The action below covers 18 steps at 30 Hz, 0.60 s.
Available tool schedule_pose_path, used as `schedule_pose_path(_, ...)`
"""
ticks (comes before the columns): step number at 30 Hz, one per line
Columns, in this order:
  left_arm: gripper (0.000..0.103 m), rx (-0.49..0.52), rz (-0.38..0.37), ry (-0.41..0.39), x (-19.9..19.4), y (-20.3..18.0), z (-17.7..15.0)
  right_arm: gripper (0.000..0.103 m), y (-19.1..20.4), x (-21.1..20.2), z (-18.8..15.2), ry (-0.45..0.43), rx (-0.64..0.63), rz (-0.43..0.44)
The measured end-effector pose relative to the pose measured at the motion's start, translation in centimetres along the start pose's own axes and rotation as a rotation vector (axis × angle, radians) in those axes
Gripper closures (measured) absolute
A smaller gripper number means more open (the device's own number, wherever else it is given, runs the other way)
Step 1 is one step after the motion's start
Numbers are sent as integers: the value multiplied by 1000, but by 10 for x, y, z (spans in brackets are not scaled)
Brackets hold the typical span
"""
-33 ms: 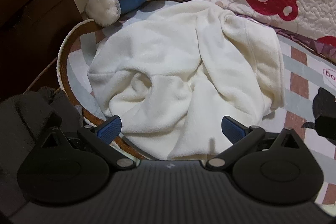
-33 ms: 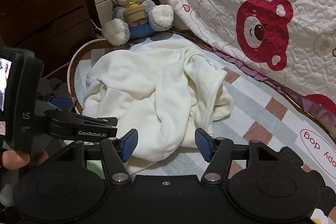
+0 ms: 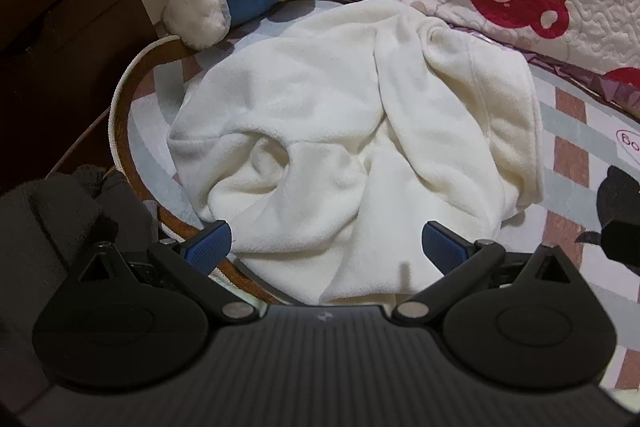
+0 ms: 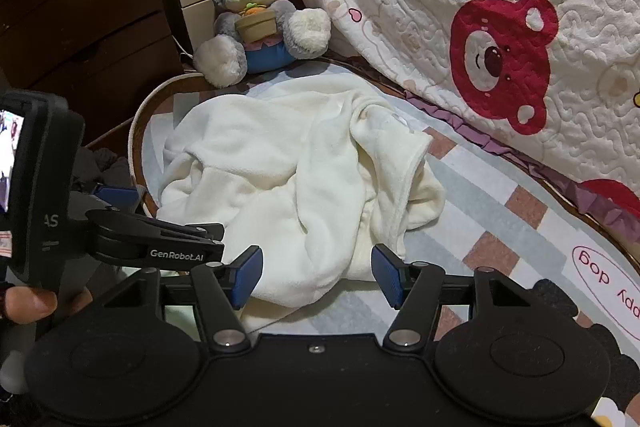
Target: Fold clothes
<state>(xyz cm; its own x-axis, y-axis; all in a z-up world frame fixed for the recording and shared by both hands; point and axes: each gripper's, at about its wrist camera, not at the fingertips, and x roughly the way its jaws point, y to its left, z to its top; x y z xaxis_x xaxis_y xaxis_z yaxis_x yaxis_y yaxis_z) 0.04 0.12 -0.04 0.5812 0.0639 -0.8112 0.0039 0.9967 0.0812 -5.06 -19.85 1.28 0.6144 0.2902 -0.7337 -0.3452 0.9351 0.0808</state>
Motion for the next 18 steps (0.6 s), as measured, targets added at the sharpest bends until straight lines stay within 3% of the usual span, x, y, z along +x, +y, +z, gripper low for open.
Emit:
schedule_pose_path(6,0,22,-8,3,3,4,0,38,1,-3,2,-2,-3,-5)
schedule_pose_path(9,0,63,32,-50,-9,-5,-1,38,1,-1,-4,0,-2,-3)
schedule_pose_path(18,0,7,-37,-33,-8,0,1,38,-4,3,-6,4,11,-7)
